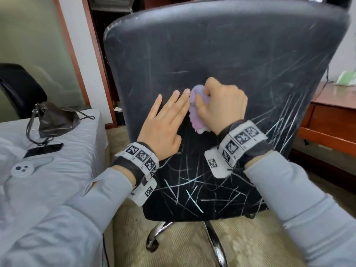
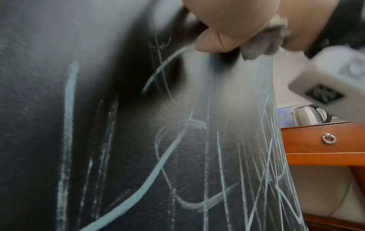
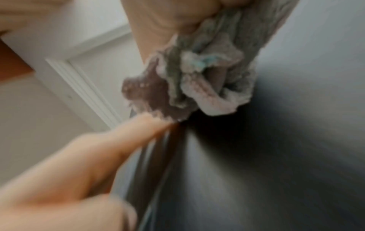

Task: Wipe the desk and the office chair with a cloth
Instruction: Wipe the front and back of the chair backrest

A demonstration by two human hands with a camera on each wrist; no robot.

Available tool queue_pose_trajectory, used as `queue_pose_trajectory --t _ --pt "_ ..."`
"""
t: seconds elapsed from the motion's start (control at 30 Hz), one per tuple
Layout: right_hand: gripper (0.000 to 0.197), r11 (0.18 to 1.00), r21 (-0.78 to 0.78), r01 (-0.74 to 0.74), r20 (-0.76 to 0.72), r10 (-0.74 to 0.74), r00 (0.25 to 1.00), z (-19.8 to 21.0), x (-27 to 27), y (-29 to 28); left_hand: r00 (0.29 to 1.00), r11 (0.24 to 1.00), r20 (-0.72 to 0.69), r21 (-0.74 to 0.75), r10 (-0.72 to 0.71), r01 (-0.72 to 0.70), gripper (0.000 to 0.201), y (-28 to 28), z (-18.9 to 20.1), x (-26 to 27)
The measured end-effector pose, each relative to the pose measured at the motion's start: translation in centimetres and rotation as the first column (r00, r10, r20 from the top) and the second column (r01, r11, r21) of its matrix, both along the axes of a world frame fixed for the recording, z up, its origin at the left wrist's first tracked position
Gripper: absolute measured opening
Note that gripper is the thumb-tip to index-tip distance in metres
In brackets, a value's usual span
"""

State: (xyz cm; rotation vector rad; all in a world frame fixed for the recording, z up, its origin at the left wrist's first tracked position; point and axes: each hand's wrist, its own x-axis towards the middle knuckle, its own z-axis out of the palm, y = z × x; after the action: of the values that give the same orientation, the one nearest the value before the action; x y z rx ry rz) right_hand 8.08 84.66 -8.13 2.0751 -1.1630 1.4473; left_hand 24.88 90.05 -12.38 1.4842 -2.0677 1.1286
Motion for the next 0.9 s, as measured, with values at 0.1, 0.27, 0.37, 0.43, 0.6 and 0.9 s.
queue_pose_trajectory --t 0.1,0.27,0.37,0.43,0.6,0.9 --pt "0.019 0.997 0.074 0.021 -0.017 -0.020 1.000 1.1 0.9 0.0 1.000 1.000 -0.029 -0.005 0.006 -0.007 0.092 -0.2 -0.1 -0.2" --pt "0.024 0.987 0.161 -0.008 -0.011 0.010 1.000 -2.8 0.8 -0.1 0.997 0.997 -0.057 -0.055 0.045 -0.048 0.092 -0.4 -0.9 -0.7" --pt "0.023 0.965 0.260 0.040 -0.118 -0.009 0.993 -4.2 -0.1 0.2 0.991 0.992 -0.086 -0.064 0.099 -0.105 0.089 -0.5 -1.0 -1.5" --pt "0.020 0.956 0.291 0.047 -0.137 -0.007 0.991 -3.9 -0.5 0.6 0.985 0.987 -0.092 -0.057 0.145 -0.151 0.088 -0.5 -0.9 -2.0" --pt "0.019 0.985 0.167 0.044 -0.082 -0.030 0.996 0.5 -1.0 1.3 0.978 0.982 -0.087 -0.015 0.188 -0.190 0.096 0.0 -1.2 -2.6" --pt "0.024 0.892 0.452 -0.017 -0.250 0.146 0.957 -8.9 -2.6 2.0 0.954 0.956 -0.070 0.013 0.292 -0.292 0.099 0.1 -1.2 -3.0"
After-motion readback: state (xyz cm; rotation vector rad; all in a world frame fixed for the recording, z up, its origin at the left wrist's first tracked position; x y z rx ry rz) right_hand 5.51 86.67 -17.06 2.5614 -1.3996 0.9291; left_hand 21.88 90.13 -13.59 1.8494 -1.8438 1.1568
